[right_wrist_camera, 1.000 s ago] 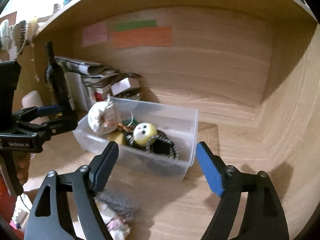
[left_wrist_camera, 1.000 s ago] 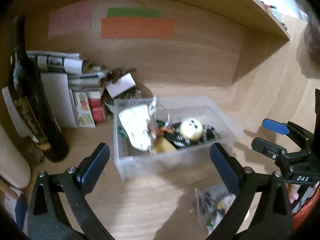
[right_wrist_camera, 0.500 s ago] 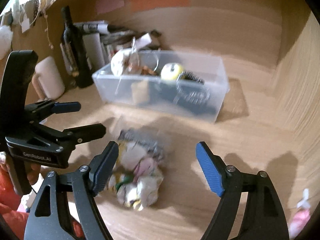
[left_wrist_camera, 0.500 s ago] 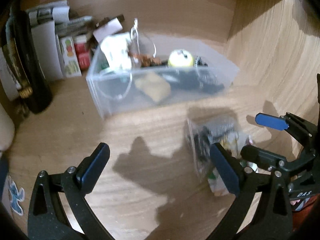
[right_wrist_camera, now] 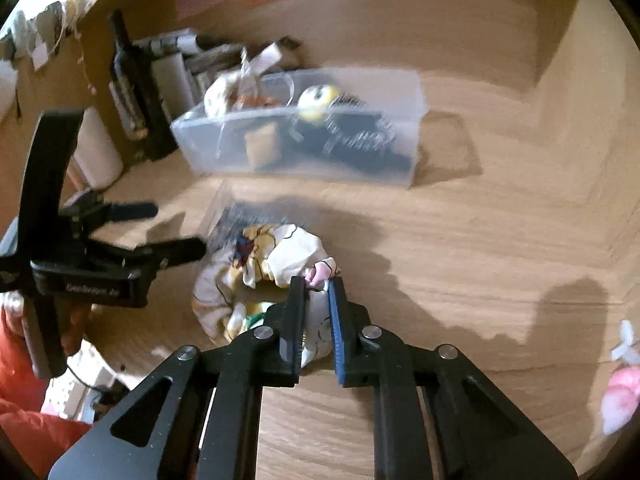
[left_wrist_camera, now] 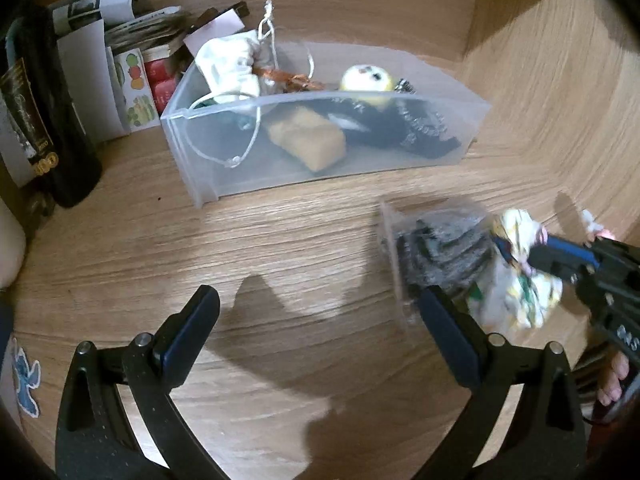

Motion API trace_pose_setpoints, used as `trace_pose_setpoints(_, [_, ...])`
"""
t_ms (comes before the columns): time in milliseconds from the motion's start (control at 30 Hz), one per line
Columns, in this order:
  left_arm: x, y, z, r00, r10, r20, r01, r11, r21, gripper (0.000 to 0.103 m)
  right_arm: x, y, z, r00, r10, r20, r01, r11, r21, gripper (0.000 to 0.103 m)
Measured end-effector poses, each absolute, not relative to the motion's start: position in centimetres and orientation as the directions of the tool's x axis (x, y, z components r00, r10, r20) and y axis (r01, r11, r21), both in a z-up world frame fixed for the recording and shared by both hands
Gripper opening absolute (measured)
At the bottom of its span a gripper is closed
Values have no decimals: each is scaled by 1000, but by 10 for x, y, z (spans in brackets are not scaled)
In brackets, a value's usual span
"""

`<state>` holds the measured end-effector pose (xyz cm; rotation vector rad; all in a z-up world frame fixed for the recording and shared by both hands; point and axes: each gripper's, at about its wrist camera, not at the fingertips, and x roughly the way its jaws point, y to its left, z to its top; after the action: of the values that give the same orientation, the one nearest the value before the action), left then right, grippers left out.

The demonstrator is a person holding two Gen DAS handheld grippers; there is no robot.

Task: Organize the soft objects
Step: 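Grasp the bag of grey wool with the left gripper while the right gripper grasps the floral scrunchie, then lower the wool bag and scrunchie into the box and open both grippers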

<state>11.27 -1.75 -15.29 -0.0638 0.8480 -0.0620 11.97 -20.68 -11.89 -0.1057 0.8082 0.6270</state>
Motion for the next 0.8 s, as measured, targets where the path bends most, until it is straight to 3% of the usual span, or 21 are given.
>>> trace_pose_setpoints(167, [114,-30,-141,678,-135,-723,89,991,-102,102,129,-223,-106,590,451,-670,-513,850,120,10])
trace_pose_setpoints(400, [153,-53,-146,600,-242,-763,166,970,-177,98,141,-251,-98,629,428,-649,-452,881,143,10])
trace_pose_setpoints(500, [162,-63,-150,573,-276,-772,225,958,-176,76,143,-257,-93,640,430,-636,-446,883,148,10])
trace_pose_setpoints(567, [164,-66,-151,573,-288,-768,245,954,-175,69,144,-257,-92,645,428,-632,-444,884,145,10])
trace_pose_setpoints(733, [161,-61,-141,599,-301,-742,241,951,-192,35,151,-257,-88,647,444,-620,-450,879,159,10])
trace_pose_setpoints(800, [162,-53,-131,622,-303,-722,232,952,-200,32,154,-254,-84,652,453,-608,-457,875,162,10])
